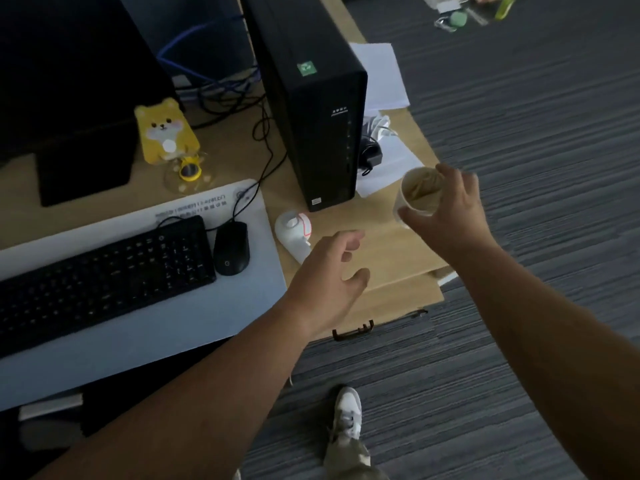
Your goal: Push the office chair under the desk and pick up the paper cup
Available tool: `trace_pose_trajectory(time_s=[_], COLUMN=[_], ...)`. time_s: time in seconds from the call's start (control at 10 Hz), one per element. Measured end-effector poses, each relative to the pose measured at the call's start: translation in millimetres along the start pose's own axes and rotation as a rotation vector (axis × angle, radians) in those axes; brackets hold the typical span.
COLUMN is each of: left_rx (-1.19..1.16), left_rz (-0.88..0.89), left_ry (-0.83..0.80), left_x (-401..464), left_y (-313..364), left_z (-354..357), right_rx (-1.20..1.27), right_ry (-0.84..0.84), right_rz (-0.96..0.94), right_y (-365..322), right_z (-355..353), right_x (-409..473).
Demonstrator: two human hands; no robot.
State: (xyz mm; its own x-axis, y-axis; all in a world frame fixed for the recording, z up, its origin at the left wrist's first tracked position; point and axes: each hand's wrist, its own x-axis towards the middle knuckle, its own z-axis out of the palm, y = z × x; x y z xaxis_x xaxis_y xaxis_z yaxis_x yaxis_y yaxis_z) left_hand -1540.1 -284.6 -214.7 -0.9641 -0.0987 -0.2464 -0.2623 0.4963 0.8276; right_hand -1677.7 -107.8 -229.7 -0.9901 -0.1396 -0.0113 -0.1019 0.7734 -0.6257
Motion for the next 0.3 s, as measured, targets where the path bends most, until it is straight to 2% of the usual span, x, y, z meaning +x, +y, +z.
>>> trace_pose_trajectory(time_s=[0.3], left_rx=[-0.015], left_rz=[-0.052], left_ry=[0.024], left_x=[5.2], left_y=[-7.4], left_z=[0.3], right_rx=[-0.005], right_ry=[-0.101], right_rz=[-0.002], right_y=[14.8], right_z=[25.4], right_x=[39.4])
